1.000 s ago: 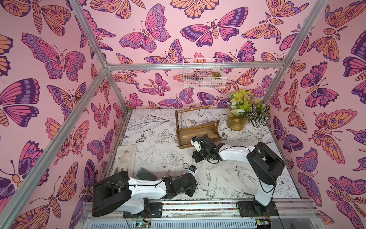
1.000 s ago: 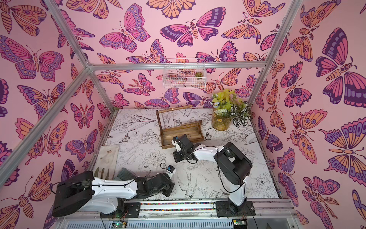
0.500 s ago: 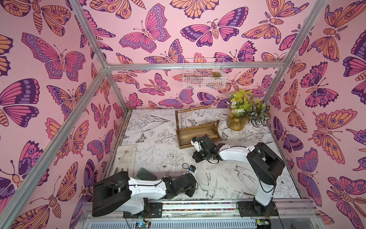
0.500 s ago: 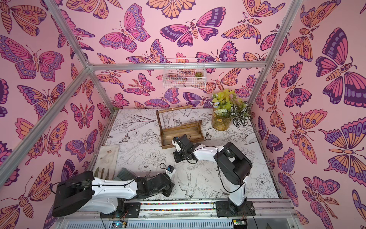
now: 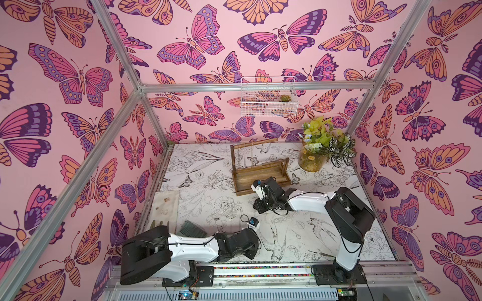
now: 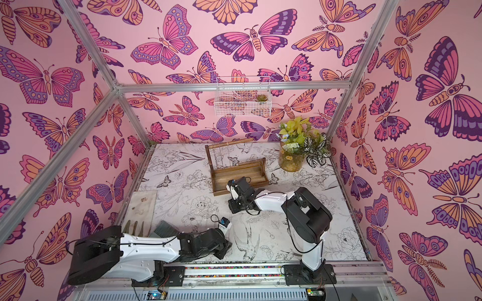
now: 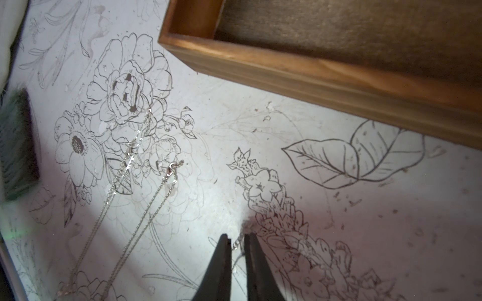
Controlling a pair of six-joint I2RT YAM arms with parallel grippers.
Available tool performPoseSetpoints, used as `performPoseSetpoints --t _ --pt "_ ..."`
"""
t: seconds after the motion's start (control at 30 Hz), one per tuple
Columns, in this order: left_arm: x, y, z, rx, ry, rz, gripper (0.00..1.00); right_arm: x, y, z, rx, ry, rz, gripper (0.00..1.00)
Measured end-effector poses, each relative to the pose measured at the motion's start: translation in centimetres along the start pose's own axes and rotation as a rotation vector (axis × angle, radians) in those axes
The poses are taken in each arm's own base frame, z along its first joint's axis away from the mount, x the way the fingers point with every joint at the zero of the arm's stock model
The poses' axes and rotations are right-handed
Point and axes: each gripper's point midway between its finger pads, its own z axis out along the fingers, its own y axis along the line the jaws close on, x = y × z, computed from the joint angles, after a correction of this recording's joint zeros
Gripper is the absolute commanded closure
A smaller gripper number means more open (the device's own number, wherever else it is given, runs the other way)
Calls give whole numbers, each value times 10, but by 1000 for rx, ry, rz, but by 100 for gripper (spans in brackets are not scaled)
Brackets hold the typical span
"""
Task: Take the necklace off the jewelry display stand
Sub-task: Place the necklace at the center of the board.
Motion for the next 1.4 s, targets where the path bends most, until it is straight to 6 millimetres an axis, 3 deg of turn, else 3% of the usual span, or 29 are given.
performPoseSetpoints --t 0.5,0.67,0.83,1.07,1.27,1.4 --pt "-13 -3 -21 18 -56 -5 39 3 -3 -3 19 11 4 40" --pt "-14 -2 -30 14 -64 7 31 -5 2 -20 23 -13 0 25" --pt "-23 5 -46 -16 -106 22 17 -14 6 -43 29 -43 3 19" --pt "-62 17 -89 -72 -228 16 1 -38 3 -87 40 -110 51 17" --pt "-108 54 -121 -154 -305 -43 0 -81 -8 -139 44 -254 87 17" --pt "-137 73 -133 -179 -321 -64 0 -109 -20 -159 51 -327 103 23"
